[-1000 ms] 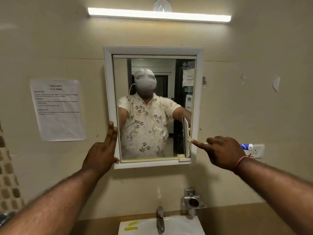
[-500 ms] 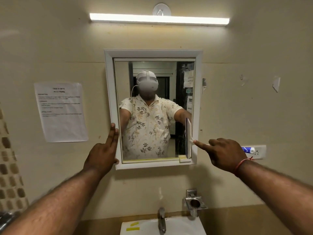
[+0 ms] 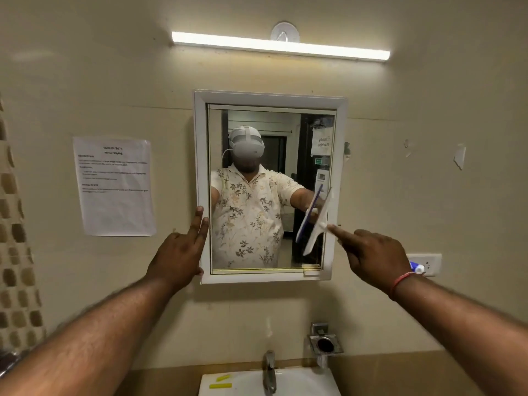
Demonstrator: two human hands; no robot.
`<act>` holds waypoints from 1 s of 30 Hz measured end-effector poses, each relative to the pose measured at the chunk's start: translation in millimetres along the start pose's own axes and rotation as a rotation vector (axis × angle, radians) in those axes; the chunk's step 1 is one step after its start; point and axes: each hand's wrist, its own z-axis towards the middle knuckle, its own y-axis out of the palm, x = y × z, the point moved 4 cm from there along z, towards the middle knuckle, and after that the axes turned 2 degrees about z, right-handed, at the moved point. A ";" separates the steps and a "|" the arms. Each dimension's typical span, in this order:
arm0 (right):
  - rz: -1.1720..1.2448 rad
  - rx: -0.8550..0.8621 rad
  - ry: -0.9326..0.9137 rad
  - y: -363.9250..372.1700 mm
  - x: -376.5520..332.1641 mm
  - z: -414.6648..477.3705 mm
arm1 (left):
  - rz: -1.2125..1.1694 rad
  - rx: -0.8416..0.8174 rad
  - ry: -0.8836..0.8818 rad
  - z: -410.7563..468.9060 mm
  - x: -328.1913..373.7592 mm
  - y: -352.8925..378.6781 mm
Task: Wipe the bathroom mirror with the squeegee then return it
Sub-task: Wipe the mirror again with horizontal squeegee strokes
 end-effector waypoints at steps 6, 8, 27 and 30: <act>0.556 0.139 0.398 -46.2 -10.6 35.5 | 0.075 0.272 0.166 32.8 -22.7 -62.6; 0.698 0.175 0.424 -56.1 -19.6 47.9 | 0.081 0.299 0.173 53.4 -27.8 -92.8; 0.967 0.309 0.314 -98.0 -178.3 212.3 | 0.010 0.241 -0.013 172.1 -61.5 -198.4; 0.958 0.352 0.353 -98.3 -189.7 225.8 | 0.009 0.241 -0.015 172.4 -64.5 -197.5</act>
